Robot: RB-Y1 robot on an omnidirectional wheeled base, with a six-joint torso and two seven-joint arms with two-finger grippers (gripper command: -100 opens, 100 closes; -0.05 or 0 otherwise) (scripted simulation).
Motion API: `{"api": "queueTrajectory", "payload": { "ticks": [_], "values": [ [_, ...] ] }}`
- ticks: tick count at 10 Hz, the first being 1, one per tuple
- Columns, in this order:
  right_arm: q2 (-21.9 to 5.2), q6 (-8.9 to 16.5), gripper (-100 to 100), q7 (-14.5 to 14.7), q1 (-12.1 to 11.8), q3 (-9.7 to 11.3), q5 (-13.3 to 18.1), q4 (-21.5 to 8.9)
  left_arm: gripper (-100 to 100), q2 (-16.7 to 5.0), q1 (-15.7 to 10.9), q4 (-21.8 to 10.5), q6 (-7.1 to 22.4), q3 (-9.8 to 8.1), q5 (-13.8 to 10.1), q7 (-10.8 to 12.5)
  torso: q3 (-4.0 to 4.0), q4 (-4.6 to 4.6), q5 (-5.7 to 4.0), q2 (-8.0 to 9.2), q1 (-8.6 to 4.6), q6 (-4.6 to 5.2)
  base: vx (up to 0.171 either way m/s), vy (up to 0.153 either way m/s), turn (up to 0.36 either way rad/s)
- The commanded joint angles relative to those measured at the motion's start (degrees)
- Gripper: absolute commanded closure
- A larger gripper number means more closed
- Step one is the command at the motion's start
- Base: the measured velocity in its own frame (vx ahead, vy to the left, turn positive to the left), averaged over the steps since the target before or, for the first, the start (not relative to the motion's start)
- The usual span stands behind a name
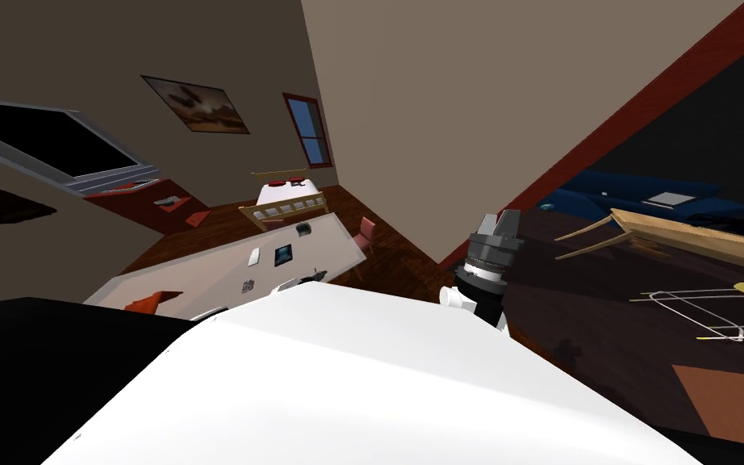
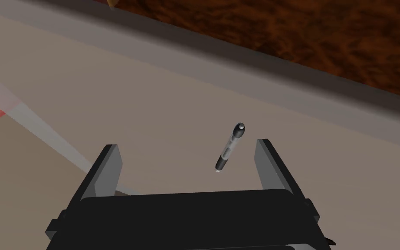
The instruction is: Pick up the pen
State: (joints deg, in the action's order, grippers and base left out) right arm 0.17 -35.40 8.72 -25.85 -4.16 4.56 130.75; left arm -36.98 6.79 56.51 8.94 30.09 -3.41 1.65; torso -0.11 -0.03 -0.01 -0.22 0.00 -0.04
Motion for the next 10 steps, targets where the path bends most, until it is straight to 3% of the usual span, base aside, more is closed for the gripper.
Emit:
{"api": "queueTrajectory", "payload": {
  "ticks": [1,5,8,10],
  "values": [
    [0.0,0.0,0,0.0,0.0,0.0,0.0,0.0,-100,-1.2,-0.5,-2.9,0.7,1.44,-0.1,-0.3,0.0,0.0,0.0,0.0,0.0,0.0,0.073,-0.014,-0.168],
    [0.0,0.0,0,0.0,0.0,0.0,0.0,0.0,-100,-2.3,-1.4,-6.8,1.5,3.12,-0.1,-0.6,0.0,0.0,0.0,0.0,0.0,-0.01,0.053,-0.005,-0.075],
    [0.0,0.0,0,0.0,0.0,0.0,0.0,0.0,-100,-3.5,-2.5,-11.6,2.6,5.4,-0.2,-1.1,0.03,0.01,0.0,0.05,-0.02,-0.01,0.046,-0.006,-0.109],
    [0.0,0.0,0,0.0,0.0,0.0,0.0,0.0,-100,-3.6,-2.4,-11.1,2.9,5.4,-0.2,-1.0,-0.02,-0.01,0.0,-0.03,0.02,-0.02,0.043,0.001,-0.044]
  ]
}}
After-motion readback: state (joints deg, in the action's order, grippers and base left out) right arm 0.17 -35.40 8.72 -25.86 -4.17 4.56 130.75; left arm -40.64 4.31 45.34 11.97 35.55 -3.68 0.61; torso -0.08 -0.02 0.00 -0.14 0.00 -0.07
